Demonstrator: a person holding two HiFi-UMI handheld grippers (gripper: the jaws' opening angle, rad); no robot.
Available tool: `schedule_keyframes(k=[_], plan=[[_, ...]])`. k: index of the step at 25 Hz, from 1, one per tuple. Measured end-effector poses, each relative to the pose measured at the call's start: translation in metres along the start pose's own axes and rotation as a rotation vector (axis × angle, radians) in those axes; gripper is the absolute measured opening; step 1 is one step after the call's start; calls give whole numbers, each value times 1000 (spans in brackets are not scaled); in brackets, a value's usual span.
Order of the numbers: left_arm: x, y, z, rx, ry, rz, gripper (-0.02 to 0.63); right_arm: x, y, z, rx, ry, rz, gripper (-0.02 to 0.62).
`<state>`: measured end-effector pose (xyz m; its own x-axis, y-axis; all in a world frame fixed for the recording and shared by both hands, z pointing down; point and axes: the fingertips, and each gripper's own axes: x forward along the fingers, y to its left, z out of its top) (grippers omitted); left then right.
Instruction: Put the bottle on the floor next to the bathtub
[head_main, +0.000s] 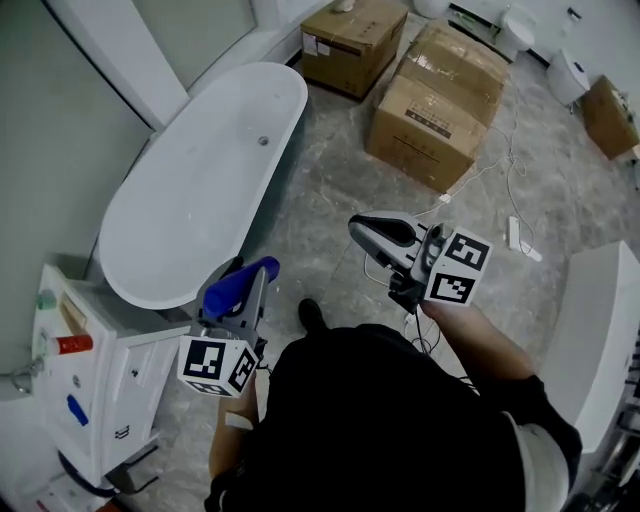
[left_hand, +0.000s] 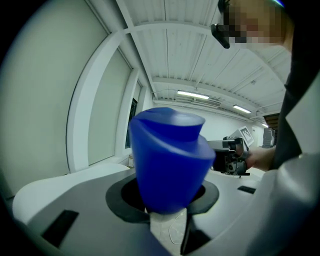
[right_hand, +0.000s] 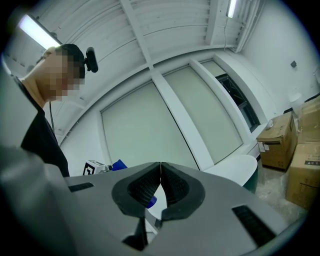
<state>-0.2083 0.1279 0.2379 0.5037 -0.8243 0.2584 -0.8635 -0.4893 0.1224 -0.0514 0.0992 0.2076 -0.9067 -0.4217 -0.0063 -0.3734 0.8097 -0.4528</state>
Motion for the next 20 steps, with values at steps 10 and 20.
schedule_keyframes(k=[10, 20], plan=[[70, 45, -10, -45, 75, -100, 158, 48, -61, 1, 54, 51, -60, 28], [194, 42, -6, -132, 117, 10, 158, 33, -182, 40, 79, 115, 17, 28]])
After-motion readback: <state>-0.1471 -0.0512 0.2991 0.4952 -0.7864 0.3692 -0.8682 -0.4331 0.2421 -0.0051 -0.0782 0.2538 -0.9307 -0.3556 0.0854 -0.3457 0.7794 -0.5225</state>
